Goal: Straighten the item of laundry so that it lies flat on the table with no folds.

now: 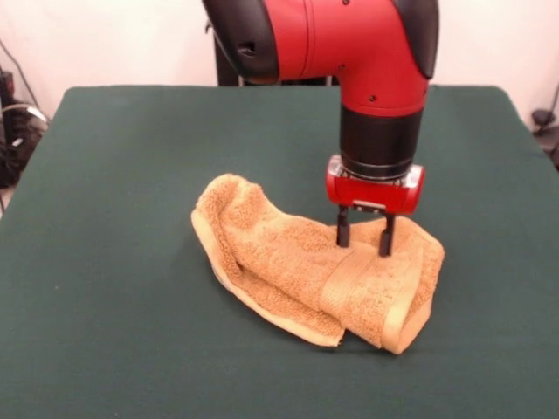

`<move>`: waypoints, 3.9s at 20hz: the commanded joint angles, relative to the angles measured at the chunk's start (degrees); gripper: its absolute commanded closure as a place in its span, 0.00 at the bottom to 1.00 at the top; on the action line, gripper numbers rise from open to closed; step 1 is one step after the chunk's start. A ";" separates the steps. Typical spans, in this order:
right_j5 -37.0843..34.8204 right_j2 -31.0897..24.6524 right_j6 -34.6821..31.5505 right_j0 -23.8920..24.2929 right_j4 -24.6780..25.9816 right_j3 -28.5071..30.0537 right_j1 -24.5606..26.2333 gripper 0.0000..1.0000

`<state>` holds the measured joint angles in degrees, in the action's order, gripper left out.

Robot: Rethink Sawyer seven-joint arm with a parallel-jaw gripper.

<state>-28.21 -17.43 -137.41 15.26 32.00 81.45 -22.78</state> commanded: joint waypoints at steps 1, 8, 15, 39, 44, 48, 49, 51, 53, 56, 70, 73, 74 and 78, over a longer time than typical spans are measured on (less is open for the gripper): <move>7.81 -0.40 1.42 -2.47 4.42 -2.22 5.97 1.00; 8.93 0.56 0.50 -3.09 4.88 -2.57 5.86 1.00; 8.47 0.98 0.04 -3.24 3.72 -2.37 5.69 1.00; 0.69 -2.53 -2.17 1.55 -14.13 34.72 -29.31 1.00; -0.74 -4.15 -0.30 3.70 -17.98 40.31 -34.49 1.00; -3.31 -6.17 2.95 6.42 -22.69 45.92 -41.03 1.00; -3.96 -6.60 3.85 7.02 -23.83 47.27 -42.63 1.00; -5.45 -6.18 5.78 7.48 -25.30 49.36 -46.24 1.00; -6.76 -5.21 7.79 8.00 -26.62 51.67 -49.84 1.00; -9.40 -4.04 10.91 9.11 -28.08 54.14 -53.91 1.00; 4.11 -7.36 13.02 13.83 -29.11 63.48 -56.77 0.00; 5.61 -8.37 11.81 14.09 -27.85 62.86 -55.57 0.00; 5.27 -8.00 10.99 13.59 -26.99 62.28 -55.44 0.00; 5.21 -8.42 8.70 12.54 -26.25 61.06 -53.98 0.00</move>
<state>-24.96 -19.20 -136.86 29.29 4.19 137.68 -80.51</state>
